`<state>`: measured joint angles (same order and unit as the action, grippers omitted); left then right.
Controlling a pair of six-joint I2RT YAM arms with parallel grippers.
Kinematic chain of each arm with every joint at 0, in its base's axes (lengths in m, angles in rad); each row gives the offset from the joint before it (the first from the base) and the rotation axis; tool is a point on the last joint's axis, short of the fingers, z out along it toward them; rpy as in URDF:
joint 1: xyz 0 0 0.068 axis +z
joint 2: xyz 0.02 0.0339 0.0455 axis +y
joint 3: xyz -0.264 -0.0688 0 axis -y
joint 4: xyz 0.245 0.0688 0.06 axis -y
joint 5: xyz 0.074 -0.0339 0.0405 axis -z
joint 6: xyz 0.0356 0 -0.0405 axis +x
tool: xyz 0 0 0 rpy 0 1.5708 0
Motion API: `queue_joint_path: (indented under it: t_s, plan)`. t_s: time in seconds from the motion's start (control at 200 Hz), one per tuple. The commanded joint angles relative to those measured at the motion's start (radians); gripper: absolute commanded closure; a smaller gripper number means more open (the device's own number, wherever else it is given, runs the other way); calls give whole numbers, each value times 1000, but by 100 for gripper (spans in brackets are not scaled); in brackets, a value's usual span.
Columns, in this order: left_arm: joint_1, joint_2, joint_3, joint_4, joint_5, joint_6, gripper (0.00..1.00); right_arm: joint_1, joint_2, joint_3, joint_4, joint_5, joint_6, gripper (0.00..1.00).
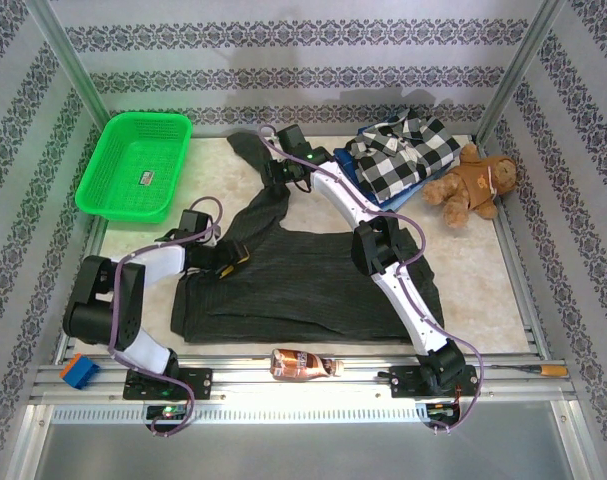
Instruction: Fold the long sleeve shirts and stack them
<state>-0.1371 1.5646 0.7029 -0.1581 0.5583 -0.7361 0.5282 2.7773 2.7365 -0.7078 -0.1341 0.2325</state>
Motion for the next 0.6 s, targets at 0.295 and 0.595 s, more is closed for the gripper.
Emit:
queue_joint_path:
  t_s: [0.295, 0.595]
  plan:
    - [-36, -45, -170, -117, 38, -13, 43, -12, 35, -56, -33, -149, 233, 43]
    - [-35, -61, -217, -65, 46, -35, 43, 4, 12, -149, -42, -202, 272, 59]
